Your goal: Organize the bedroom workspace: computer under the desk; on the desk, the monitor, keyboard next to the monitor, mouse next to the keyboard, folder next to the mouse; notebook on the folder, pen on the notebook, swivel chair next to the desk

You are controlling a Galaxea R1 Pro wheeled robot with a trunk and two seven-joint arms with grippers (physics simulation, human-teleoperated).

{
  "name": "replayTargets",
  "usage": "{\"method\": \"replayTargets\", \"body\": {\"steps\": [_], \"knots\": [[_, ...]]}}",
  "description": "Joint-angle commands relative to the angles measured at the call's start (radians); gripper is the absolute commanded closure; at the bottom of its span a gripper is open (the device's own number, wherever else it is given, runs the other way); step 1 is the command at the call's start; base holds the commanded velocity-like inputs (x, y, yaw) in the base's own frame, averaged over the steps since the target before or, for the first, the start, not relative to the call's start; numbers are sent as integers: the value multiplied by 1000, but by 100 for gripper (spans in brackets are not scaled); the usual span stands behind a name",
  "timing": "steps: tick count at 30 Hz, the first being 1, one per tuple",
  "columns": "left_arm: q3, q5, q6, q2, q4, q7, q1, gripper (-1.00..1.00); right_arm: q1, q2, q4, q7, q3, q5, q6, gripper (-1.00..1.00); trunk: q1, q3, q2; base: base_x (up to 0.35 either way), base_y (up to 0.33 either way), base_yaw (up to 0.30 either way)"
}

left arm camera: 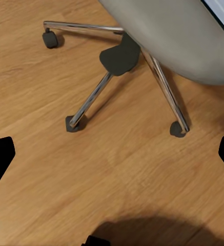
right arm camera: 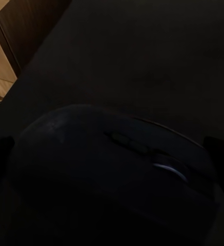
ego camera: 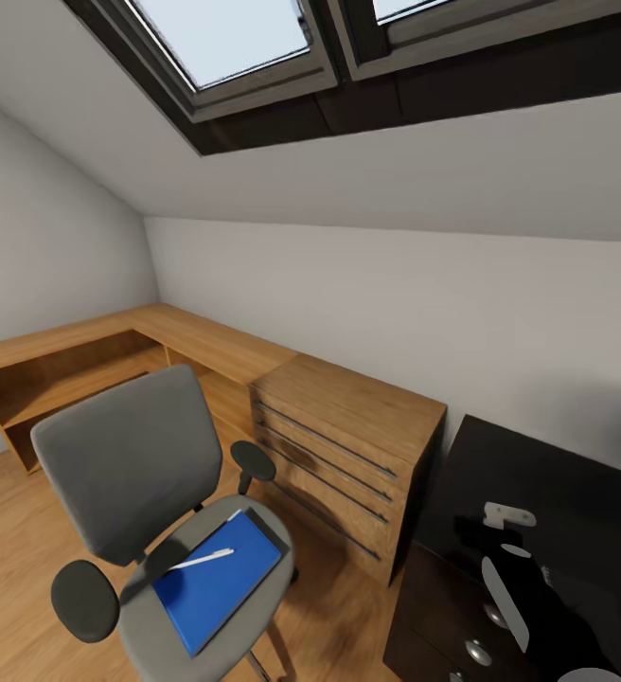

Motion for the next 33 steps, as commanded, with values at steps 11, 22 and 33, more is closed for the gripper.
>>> {"method": "replayTargets", "body": {"steps": [11,22,33], "knots": [[-7,11,-2,0,1,-6,-1,-100,0,0,-2,-6,2,-10,4,100,12,-11,-22,0,0,0],[-7,11,-2,0,1,-2,-1,-100,0,0,-2,-6,2,-10,4,100,50,-42,-92,0,0,0],[-8,11,-2,-1,1,2,-1,-100,0,0,-2,-6,2,-10,5,100,58,-48,-106,0,0,0]]}}
